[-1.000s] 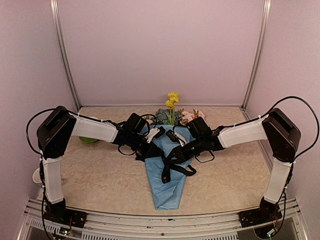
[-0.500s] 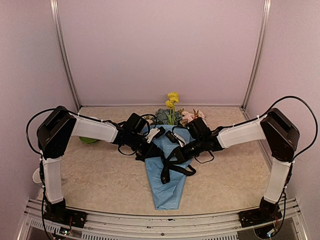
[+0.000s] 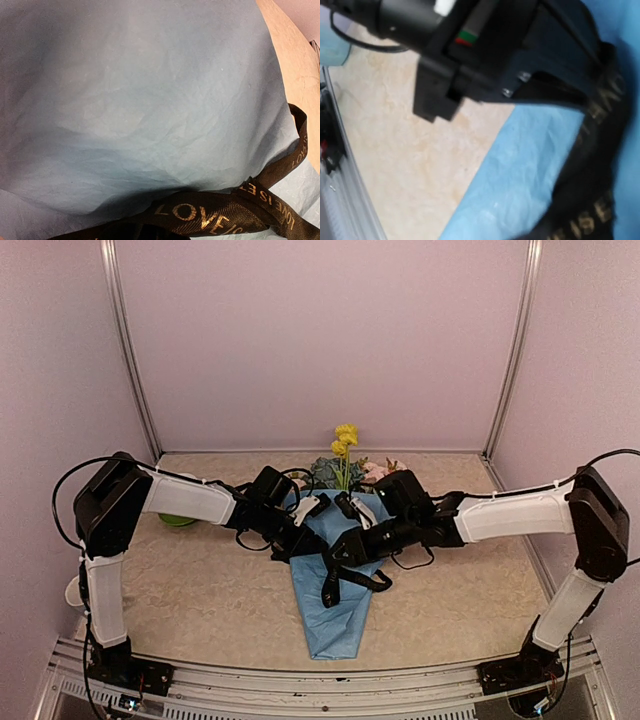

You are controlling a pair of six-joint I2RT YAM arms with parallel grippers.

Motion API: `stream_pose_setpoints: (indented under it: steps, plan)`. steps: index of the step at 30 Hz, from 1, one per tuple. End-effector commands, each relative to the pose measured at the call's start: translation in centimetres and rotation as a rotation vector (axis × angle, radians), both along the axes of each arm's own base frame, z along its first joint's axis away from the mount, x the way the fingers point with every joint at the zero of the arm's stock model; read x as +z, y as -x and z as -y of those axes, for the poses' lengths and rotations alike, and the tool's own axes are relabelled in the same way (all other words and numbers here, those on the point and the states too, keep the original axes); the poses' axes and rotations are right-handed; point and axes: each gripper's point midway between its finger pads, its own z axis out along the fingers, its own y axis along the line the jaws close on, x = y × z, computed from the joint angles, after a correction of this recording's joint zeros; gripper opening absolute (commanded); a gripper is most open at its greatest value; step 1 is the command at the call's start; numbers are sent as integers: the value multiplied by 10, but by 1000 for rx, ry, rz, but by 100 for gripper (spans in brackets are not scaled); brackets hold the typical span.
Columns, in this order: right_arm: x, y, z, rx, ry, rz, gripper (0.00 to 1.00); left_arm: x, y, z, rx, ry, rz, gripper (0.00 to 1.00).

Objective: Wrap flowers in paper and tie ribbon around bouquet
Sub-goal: Cross the ribbon over the folded bouquet.

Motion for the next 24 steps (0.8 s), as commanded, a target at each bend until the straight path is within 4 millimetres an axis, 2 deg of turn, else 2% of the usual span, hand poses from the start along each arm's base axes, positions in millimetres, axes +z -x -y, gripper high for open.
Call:
stream_pose_setpoints:
  steps: [1, 4, 8, 10, 13, 19, 21, 24]
  plan:
    - [-18, 15, 22, -130, 59, -150, 48, 10, 0, 7, -21, 31, 12, 0]
    - [-28, 32, 20, -128, 85, -215, 53, 11, 0, 7, -20, 33, 13, 0]
    - [-30, 47, 7, -89, 101, -243, 55, 11, 0, 8, -21, 34, 13, 0]
    - [-30, 50, 3, -77, 99, -248, 51, 12, 0, 8, -21, 33, 13, 0]
    - [-29, 52, -2, -59, 86, -251, 37, 12, 0, 7, -22, 32, 12, 0]
    - [-41, 56, -11, -26, 101, -286, 39, 15, -1, 8, -22, 34, 18, 0]
    - [-41, 57, -16, -7, 85, -281, 28, 15, -1, 8, -22, 35, 18, 0]
    - [-28, 65, -33, 87, 18, -228, 2, 16, -2, 8, -22, 45, 11, 0]
